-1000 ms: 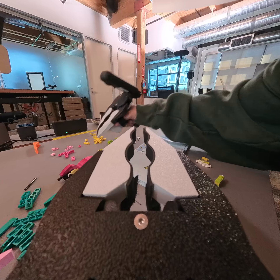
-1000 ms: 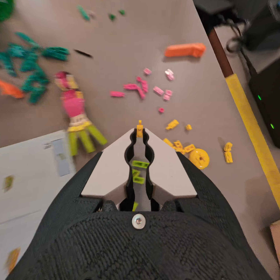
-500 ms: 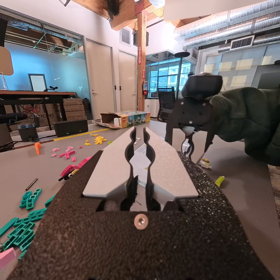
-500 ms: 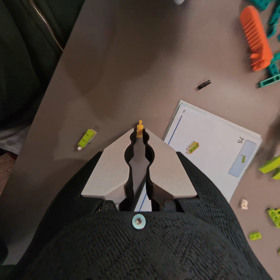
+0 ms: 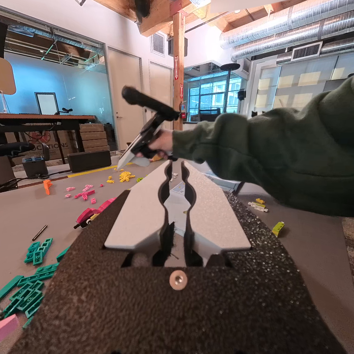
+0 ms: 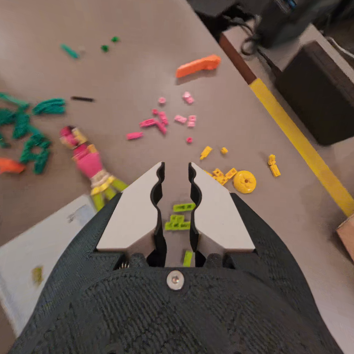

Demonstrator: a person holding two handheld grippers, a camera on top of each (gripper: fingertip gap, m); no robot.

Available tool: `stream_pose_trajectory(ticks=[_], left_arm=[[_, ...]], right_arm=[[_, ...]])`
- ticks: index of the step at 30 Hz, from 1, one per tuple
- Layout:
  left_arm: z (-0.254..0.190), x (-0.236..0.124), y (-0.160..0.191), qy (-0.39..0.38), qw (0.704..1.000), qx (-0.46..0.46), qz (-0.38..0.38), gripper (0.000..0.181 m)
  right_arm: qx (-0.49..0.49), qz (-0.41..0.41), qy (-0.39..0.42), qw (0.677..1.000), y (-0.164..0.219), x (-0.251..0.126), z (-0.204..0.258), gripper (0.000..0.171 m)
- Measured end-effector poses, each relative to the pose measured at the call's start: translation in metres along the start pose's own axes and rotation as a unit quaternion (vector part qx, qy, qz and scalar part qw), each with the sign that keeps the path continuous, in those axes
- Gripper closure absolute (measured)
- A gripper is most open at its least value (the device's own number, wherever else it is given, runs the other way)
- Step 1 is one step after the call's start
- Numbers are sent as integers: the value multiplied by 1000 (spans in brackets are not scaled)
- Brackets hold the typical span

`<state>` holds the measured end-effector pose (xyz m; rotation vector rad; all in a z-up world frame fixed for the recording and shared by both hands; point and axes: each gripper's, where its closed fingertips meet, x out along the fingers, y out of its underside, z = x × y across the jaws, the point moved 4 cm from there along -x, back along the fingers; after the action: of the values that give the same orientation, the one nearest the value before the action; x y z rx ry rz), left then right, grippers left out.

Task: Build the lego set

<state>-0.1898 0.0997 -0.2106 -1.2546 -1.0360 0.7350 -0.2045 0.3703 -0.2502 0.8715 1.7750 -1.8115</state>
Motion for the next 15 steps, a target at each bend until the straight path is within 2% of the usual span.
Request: stream_pose_trajectory(ticks=[4, 6, 9, 11, 15], left_arm=[[0, 0, 0, 1, 1000, -2, -1, 175], [0, 0, 0, 1, 1000, -3, -2, 175], [0, 0, 0, 1, 1000, -3, -2, 175], [0, 0, 0, 1, 1000, -3, -1, 175], [0, 0, 0, 1, 1000, -3, -1, 175]], right_arm=[[65, 26, 21, 997, 9, 40, -26, 148], [67, 37, 27, 997, 13, 50, -30, 148], [61, 47, 39, 996, 9, 54, -36, 152], [58, 51, 30, 997, 8, 56, -35, 165], [24, 55, 24, 998, 5, 42, -26, 165]])
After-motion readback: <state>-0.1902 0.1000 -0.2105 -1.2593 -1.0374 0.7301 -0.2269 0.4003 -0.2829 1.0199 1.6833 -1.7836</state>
